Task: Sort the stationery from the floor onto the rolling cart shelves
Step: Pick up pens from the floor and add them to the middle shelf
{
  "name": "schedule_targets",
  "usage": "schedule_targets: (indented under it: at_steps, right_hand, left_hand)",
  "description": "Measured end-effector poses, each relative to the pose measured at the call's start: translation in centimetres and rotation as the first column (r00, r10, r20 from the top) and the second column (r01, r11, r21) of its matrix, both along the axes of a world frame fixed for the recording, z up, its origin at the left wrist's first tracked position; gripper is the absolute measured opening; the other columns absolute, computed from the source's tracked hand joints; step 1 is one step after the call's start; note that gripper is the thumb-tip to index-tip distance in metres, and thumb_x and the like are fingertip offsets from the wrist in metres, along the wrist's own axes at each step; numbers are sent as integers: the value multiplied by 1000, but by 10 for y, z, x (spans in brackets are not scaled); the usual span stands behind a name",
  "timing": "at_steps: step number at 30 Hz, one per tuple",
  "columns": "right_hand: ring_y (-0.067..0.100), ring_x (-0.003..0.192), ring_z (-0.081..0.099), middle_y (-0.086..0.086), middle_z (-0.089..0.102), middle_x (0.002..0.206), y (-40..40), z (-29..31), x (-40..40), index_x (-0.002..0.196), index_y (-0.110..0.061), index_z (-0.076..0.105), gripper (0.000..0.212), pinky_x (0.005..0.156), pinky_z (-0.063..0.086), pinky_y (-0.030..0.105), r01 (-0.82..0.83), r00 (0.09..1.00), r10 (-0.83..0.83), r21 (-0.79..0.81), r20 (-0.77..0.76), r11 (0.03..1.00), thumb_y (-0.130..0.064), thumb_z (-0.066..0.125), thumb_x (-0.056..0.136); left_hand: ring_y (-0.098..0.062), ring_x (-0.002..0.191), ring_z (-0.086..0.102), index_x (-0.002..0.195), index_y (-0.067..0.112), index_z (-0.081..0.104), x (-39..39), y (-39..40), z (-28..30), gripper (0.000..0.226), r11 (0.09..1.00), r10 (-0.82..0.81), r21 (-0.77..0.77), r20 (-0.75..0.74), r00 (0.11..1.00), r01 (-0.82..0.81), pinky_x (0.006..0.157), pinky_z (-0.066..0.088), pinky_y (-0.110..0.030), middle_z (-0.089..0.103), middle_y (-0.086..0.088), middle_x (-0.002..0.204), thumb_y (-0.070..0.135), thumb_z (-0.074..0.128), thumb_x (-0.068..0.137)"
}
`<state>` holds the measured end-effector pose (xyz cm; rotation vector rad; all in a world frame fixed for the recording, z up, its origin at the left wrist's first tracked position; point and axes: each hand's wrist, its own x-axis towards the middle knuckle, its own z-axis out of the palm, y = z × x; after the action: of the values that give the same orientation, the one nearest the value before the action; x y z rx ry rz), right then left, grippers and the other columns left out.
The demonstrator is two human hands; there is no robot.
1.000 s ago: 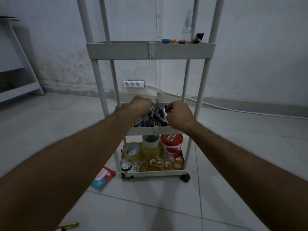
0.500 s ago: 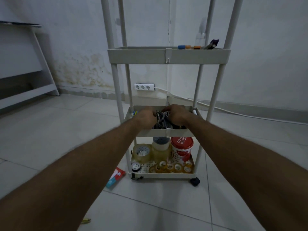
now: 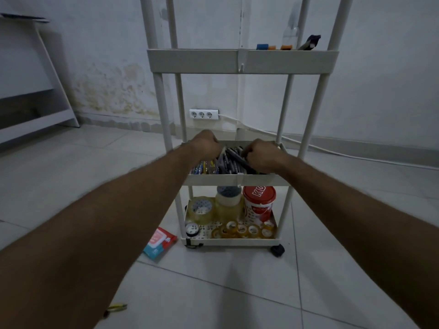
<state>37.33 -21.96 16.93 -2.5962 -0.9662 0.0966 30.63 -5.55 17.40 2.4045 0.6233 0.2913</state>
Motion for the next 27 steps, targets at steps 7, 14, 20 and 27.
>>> schedule_targets:
  at_steps: [7, 14, 20, 27]
  right_hand:
    - [24, 107, 63, 10, 66, 123, -1, -10, -10, 124, -14, 65, 33, 92, 56, 43, -36, 998, 38, -39, 51, 999, -13, 57, 92]
    - [25, 87, 64, 11, 66, 93, -2, -13, -13, 95, -2, 68, 12, 65, 50, 31, 0, 995, -8, 80, 96, 997, -8, 59, 88]
    - [21, 65, 57, 7, 57, 71, -1, -19, -19, 78, -6, 58, 17, 56, 41, 29, 22, 1000, -24, 129, 14, 991, -12, 52, 93]
    - [30, 75, 61, 12, 63, 73, -4, -27, -27, 74, -4, 62, 17, 66, 47, 33, 89, 990, -106, 167, 96, 982, -8, 53, 87]
  left_hand:
    - [-22, 92, 67, 107, 11, 74, 10, -4, -12, 22, 991, 29, 131, -141, 990, -10, 59, 44, -26, 73, -8, 103, 21, 76, 88]
    - [-31, 95, 66, 107, 5, 61, 18, -16, -8, 26, 985, 164, 60, -28, 986, -162, 66, 48, -33, 65, -14, 103, 22, 73, 91]
    - [-24, 75, 69, 98, 1, 66, 21, -20, -6, 16, 986, 149, -70, -13, 989, -150, 59, 54, -31, 70, -14, 89, 16, 69, 92]
    - [-25, 64, 73, 92, -4, 69, 12, -23, -2, 14, 947, 142, -281, -68, 988, -155, 58, 63, -32, 72, -17, 73, 6, 77, 87]
